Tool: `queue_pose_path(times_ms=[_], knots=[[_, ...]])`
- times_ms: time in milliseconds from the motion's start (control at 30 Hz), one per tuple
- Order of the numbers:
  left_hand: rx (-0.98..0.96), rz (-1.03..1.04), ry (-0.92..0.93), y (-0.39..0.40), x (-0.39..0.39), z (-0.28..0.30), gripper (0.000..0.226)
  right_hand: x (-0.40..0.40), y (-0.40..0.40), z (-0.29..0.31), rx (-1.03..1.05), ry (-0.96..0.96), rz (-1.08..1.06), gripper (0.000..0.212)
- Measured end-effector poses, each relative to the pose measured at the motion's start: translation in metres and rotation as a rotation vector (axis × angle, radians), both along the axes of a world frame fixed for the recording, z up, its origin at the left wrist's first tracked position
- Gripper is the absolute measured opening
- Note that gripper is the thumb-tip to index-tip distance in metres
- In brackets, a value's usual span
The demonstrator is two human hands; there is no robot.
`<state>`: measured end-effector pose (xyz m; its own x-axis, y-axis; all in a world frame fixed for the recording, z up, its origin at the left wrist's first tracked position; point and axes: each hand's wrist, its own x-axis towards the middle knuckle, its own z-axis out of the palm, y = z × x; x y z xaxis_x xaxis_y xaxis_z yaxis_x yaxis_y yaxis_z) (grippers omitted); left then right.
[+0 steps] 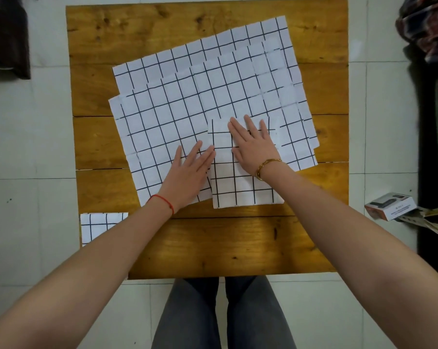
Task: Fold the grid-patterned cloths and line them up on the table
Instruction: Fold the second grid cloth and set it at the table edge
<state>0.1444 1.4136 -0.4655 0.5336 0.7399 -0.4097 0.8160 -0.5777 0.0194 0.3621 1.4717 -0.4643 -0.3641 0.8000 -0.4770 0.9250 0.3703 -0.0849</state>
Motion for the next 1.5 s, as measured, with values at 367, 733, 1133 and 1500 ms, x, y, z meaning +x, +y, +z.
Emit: queue_pose_path(times_ms=[367, 733, 1133, 1500], knots=[[-0.057, -0.167, -0.033, -0.061, -0.019, 0.006, 0.059, -0.005, -0.002, 0.001, -0.02, -0.03, -0.024, 0.059], [-0.108, -0.271, -0.032, -0.09, -0.028, 0.011, 0.06, -0.007, -0.001, 0.004, -0.01, -0.054, -0.006, 0.058], [0.016, 0.104, -0.089, -0.025, 0.018, 0.021, 0.051, 0.025, 0.025, 0.016, 0.253, 0.24, -0.314, 0.035], [-0.027, 0.193, -0.151, -0.019, 0.023, 0.016, 0.048, 0.032, 0.046, 0.008, 0.155, 0.105, -0.341, 0.035]])
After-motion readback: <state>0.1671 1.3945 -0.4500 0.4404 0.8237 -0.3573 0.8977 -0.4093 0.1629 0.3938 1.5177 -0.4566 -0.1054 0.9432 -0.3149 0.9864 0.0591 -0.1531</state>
